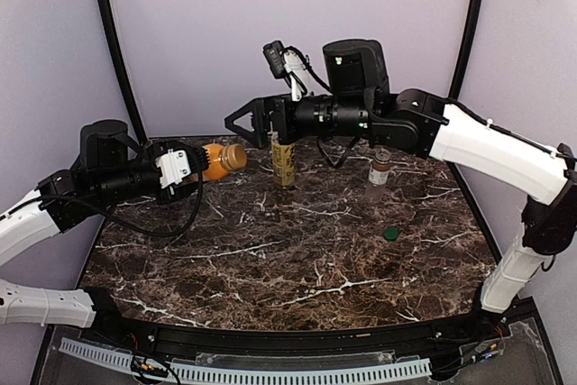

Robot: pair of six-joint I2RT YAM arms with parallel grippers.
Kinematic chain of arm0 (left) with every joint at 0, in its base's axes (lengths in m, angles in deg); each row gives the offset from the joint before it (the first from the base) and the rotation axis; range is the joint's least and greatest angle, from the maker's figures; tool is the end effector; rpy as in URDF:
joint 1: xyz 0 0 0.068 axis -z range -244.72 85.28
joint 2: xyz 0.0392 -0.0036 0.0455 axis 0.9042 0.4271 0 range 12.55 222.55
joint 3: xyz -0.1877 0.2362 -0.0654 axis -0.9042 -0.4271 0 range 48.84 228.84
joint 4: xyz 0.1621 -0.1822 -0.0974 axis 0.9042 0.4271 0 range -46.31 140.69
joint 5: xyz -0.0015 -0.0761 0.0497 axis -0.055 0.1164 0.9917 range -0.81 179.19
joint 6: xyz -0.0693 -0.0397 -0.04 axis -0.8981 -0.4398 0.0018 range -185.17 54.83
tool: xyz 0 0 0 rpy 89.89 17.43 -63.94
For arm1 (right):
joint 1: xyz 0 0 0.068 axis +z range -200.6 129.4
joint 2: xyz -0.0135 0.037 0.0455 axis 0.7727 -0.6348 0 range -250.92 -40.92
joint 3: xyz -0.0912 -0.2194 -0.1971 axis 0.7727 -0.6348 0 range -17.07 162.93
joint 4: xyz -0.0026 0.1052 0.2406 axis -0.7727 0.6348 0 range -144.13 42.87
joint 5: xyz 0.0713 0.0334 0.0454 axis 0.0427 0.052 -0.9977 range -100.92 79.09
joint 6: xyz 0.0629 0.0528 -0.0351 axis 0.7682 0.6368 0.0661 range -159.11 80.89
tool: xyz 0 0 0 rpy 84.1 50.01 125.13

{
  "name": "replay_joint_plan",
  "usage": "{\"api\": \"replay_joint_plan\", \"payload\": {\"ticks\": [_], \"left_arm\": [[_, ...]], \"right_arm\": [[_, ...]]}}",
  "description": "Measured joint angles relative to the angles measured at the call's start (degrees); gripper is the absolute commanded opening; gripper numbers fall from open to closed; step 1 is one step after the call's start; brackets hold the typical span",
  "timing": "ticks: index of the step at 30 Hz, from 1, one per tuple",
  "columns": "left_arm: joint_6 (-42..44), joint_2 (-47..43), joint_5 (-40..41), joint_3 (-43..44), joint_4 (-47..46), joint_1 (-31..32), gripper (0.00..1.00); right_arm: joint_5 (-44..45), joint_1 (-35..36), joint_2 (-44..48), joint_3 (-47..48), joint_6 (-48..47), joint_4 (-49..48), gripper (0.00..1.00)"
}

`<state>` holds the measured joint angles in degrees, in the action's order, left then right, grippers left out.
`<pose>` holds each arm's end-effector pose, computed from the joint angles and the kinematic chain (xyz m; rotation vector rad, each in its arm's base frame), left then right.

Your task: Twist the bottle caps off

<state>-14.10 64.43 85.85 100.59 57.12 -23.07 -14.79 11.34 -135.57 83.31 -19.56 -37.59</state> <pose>0.1686 -0.1562 0.3737 1.3364 1.2171 0.0645 0.1995 0.3856 0.4690 -0.7329 1.7439 1.0692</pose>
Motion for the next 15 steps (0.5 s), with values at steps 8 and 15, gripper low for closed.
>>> {"api": "replay_joint_plan", "payload": {"ticks": [8, 15], "left_arm": [[1.46, -0.04, 3.52, -0.52, -2.64, 0.02, 0.14], [2.19, -0.09, 4.31, -0.59, -3.52, 0.02, 0.14]], "right_arm": [[-4.96, 0.15, -4.59, -0.26, 4.13, 0.20, 0.87], [-8.35, 0.13, -4.68, -1.42, 5.22, -0.92, 0.50]]}}
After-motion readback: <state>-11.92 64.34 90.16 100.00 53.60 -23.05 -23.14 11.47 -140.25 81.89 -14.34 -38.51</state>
